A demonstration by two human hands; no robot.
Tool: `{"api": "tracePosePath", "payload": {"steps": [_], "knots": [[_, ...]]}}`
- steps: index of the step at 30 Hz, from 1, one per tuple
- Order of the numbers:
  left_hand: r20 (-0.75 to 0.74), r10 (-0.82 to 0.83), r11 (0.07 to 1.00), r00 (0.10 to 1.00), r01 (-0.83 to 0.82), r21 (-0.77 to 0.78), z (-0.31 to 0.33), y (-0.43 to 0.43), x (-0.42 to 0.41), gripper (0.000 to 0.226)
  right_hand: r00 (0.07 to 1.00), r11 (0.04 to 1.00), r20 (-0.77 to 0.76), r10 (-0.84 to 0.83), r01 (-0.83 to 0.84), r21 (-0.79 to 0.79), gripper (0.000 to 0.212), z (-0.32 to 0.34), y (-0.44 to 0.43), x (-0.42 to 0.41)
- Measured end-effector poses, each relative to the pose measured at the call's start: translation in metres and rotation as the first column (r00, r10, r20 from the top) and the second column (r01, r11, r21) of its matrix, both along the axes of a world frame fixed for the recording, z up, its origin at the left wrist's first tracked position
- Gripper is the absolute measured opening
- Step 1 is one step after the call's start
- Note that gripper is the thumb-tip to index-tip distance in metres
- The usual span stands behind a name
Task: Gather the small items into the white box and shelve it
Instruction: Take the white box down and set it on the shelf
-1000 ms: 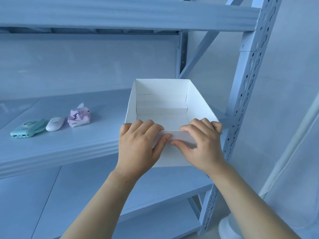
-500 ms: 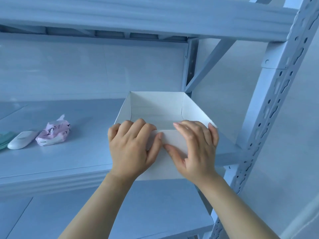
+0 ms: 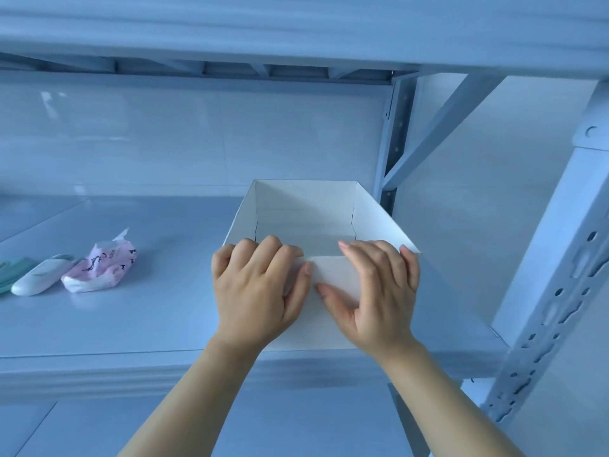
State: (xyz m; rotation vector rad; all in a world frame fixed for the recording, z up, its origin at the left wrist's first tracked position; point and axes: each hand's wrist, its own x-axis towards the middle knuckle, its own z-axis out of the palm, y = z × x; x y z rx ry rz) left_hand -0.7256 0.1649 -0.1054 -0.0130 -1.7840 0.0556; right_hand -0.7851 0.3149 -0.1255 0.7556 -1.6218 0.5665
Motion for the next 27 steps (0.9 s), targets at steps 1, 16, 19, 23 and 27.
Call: {"api": "tracePosePath", "payload": {"steps": [1,16,19,23,27], "knots": [[0.003,0.002,1.0,1.0,-0.002,-0.003,0.0,-0.001,-0.003,0.027,1.0,1.0,-0.008,0.006,-0.006,-0.01,0.049,-0.001,-0.001,-0.004],[0.018,0.058,0.998,0.998,-0.057,-0.021,-0.003,-0.009,-0.033,0.026,1.0,1.0,-0.021,0.004,-0.004,0.011,0.046,-0.002,-0.011,-0.04],[0.012,0.058,0.998,0.998,-0.058,-0.023,-0.003,-0.011,-0.037,0.025,1.0,1.0,-0.025,0.007,-0.007,0.007,0.045,-0.003,-0.013,-0.044],[0.032,0.062,0.998,0.998,-0.061,-0.026,-0.002,-0.011,-0.036,0.026,1.0,1.0,-0.026,0.018,-0.018,0.0,0.044,-0.002,-0.013,-0.045],[0.104,0.059,0.998,0.993,-0.057,-0.025,0.0,-0.01,-0.031,0.029,0.999,0.999,0.004,0.053,-0.053,-0.005,0.042,0.0,-0.013,-0.04]]}}
